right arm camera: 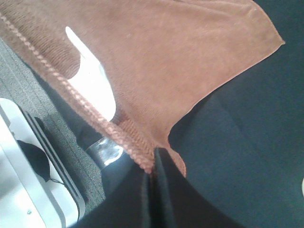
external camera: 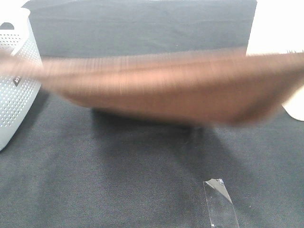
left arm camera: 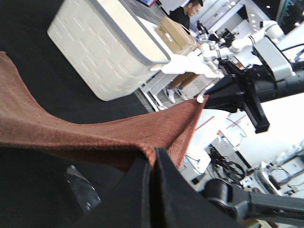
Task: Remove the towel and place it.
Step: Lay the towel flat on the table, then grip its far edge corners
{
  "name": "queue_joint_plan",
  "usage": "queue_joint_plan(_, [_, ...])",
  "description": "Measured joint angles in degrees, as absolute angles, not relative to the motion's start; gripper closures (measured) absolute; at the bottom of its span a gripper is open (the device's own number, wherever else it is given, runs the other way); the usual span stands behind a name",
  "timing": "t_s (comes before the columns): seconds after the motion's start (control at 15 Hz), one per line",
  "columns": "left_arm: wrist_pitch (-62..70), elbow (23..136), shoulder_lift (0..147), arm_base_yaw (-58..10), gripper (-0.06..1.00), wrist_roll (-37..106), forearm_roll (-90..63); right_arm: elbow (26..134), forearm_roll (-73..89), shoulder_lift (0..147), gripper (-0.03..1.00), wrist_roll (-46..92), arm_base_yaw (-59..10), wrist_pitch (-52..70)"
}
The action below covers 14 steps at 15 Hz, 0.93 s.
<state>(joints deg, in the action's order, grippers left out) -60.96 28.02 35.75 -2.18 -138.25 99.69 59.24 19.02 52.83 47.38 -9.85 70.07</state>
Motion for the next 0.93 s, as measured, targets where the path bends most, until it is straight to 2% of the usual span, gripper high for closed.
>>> queue_joint_plan(0.27, [-64.8, 21.0, 32.0, -5.6, 0.94, -143.2, 100.0, 53.7, 16.1, 47.3, 0.97, 47.4, -13.7, 70.1])
queue_joint_plan(0.53, [-67.7, 19.7, 30.8, -7.7, 0.94, -145.8, 100.3, 47.7, 16.6, 46.3, 0.97, 47.5, -17.8, 70.1])
queue_joint_plan(0.8, [-68.8, 13.6, 30.8, -12.9, 0.94, -149.1, 100.4, 46.6, 16.7, 46.2, 0.97, 46.7, -32.7, 70.2])
queue_joint_plan(0.93, [-68.8, 12.1, 30.8, -13.8, 0.94, -149.7, 100.4, 46.6, 16.9, 46.2, 0.97, 43.8, -37.5, 70.2])
